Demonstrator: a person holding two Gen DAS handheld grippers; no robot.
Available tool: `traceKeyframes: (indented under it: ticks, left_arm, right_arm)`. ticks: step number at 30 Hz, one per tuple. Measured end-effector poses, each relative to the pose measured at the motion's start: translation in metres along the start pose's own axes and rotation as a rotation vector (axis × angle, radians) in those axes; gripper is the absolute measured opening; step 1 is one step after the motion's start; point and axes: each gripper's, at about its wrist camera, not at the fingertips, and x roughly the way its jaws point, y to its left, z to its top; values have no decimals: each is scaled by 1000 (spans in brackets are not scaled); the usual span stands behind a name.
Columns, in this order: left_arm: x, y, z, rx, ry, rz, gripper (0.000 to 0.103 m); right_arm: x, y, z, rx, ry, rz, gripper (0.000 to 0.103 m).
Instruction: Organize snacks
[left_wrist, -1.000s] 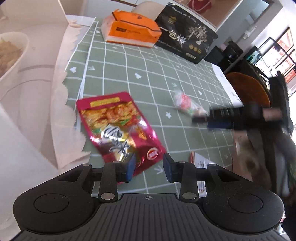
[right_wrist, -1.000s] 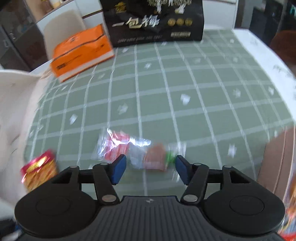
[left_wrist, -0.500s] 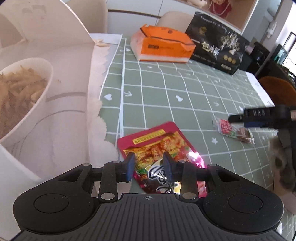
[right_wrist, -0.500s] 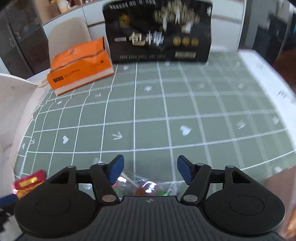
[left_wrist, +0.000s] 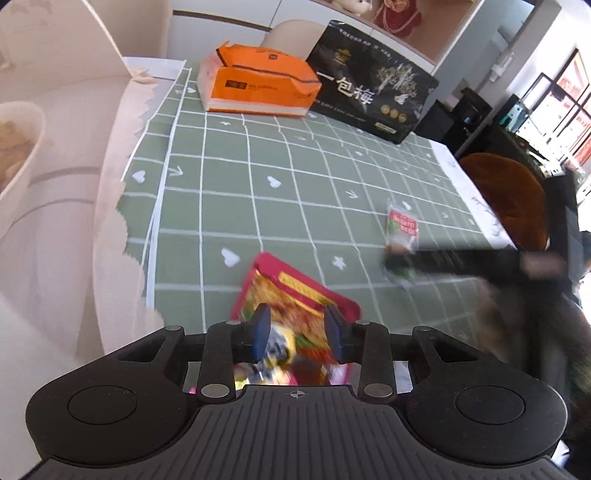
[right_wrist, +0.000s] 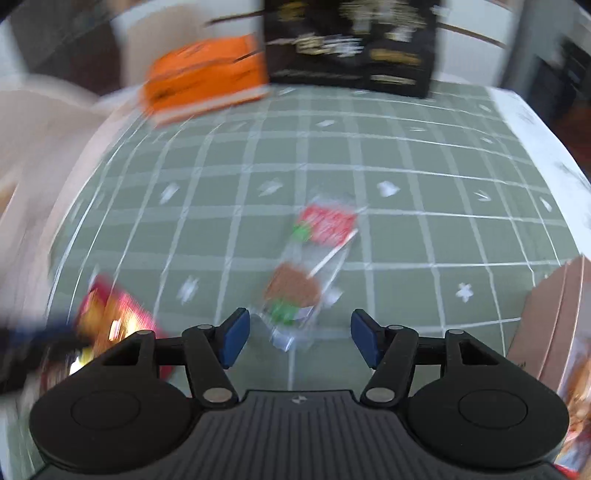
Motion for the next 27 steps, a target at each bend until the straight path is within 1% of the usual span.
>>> traceKeyframes:
  ticks: [1,2,3,4,5,6,8,10,11,15,18,20,21,22,23,24,25,27]
  left_arm:
    - [-4,-3,-3,6,6,-6,36]
    - [-8,-6,-7,15,13,-10,36]
    - [-12,-8,-11,27,22,-11,36]
    - [-15,-12,-15,36,33,-12,37]
    - [-16,-14,-19,47,46,-16,37]
    - [-18,-17,-24,58,60,-24,36]
    - [-19,-21,-34,79,93,-46,37]
    - [-17,-27,-43,96,128,-71,37]
    - [-14,-30,-47,103,147,-85,37]
    - [-10,-47,-60,143,195,-145,36]
    - [-10,-65,-71,171,229,-223,36]
    - [-9,-76,-79,200,248,-257,36]
    - [-7,-82,-83,213,259,-267,37]
    - [-6,-88,-87,225,270,-276,37]
    - [-5,-95,-93,238,280,-284,37]
    - [-4,-101,-97,254,290,-290,37]
    - [-4,-107,-100,269,300,-295,37]
    - [-4,-119,-108,290,327,-297,37]
  right_arm:
    - [4,-4,4,42,-14,7,62]
    - [8,-4,6,56,-23,4,62]
    - [10,1,8,40,-33,-21,58]
    - [12,9,8,3,-35,-54,49]
    - [11,16,5,-39,-36,-76,46]
    - [9,20,3,-64,-31,-78,39]
    - [0,20,-3,-57,11,-33,37]
    - [-19,16,-17,-32,36,23,36]
    - [-31,13,-27,-29,36,37,36]
    - [-94,-5,-69,11,14,95,36]
    - [-137,-23,-107,67,2,104,36]
    - [-157,-34,-137,113,9,118,37]
    - [-167,-38,-152,134,10,128,39]
    - [-172,-40,-165,145,9,147,44]
    - [-178,-42,-179,158,5,158,45]
    - [-183,-45,-191,179,-3,152,49]
    - [-188,-48,-200,198,-14,127,54]
    - [-196,-52,-215,223,-46,45,57]
